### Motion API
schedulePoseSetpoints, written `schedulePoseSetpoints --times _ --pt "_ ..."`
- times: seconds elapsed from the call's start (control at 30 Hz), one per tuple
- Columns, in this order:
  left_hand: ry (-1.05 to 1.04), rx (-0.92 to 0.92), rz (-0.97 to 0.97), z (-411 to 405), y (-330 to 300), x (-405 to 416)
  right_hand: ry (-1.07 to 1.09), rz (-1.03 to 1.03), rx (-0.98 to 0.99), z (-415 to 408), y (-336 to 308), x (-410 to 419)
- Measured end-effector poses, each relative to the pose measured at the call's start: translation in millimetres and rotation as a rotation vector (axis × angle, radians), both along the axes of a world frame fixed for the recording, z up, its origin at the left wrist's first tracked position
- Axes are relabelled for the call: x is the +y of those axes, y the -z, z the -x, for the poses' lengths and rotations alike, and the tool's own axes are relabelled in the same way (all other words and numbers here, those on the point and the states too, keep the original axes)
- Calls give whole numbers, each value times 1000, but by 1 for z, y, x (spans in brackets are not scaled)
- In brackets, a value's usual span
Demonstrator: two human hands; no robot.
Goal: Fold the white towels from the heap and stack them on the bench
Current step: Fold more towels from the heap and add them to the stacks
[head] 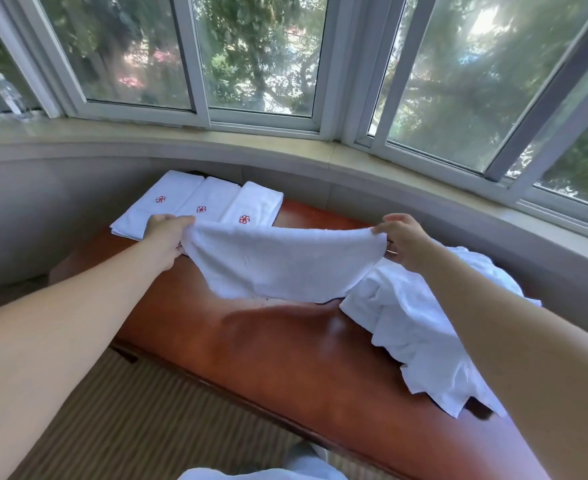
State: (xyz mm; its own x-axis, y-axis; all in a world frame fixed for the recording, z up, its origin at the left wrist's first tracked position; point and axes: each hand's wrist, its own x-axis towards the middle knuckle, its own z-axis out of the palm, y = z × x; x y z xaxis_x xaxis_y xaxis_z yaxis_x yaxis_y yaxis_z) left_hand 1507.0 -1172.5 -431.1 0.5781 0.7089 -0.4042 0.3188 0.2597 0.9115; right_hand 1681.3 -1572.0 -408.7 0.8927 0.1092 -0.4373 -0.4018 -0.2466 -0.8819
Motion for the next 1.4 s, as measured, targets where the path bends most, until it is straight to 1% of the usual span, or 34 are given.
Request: schedulePoseSetpoints --times 0.1,0.17,0.2,0.23,0.27,0.33,0.37,0.43,0.5,0.57,0.67,0.73,0.8,0.87,0.93,0.97,1.0,1.07,1.1,1.17,1.27,1.33,1.4 --pt "93 34 -36 8 -3 4 -209 102 56 -4 -8 -7" --pt "220 77 24 11 -8 9 -322 160 116 -6 -14 -8" --pt "314 109 64 12 -11 12 -401 230 123 -6 -18 -6" --pt "428 155 80 12 -14 15 -491 345 97 -5 -22 -4" --pt "544 216 54 12 -15 17 -568 488 43 -3 -25 0" --pt "710 349 -96 8 -15 19 -621 729 -103 3 -31 5" --pt "744 391 -174 5 -14 19 -617 793 -159 4 -33 8" --pt "778 427 -267 1 -11 17 -602 855 -190 6 -36 13" --pt "809 459 -322 -1 -11 15 -626 942 -163 8 -37 15" --pt "844 507 -446 -3 -9 16 -667 1006 -158 9 -36 16" --pt "824 517 -652 -7 -5 18 -649 995 -182 4 -29 14" --pt "786 461 -750 -10 -4 17 -631 967 -241 1 -21 14" --pt "795 423 -847 -11 -3 16 -631 965 -301 -1 -14 12" --pt "826 446 -898 -9 -4 17 -661 1010 -321 0 -12 10" --pt "905 544 -871 -7 -6 18 -712 1014 -268 2 -11 9" --pt "975 629 -831 -7 -6 17 -737 987 -197 3 -10 7" --pt "1044 719 -775 -5 -8 15 -753 951 -93 5 -8 6" --pt "1153 887 -595 -2 -9 10 -764 899 134 12 -5 2" --pt "1183 956 -525 0 -8 8 -762 881 216 15 -1 -1" --pt "1199 1037 -428 3 -7 5 -768 868 324 18 2 -4" --pt "1118 1047 -314 4 -7 7 -767 888 370 22 -5 -3" --pt "1037 982 -326 1 -8 10 -729 892 337 19 -10 -2" --pt "932 877 -346 -5 -7 14 -641 841 280 14 -10 1"
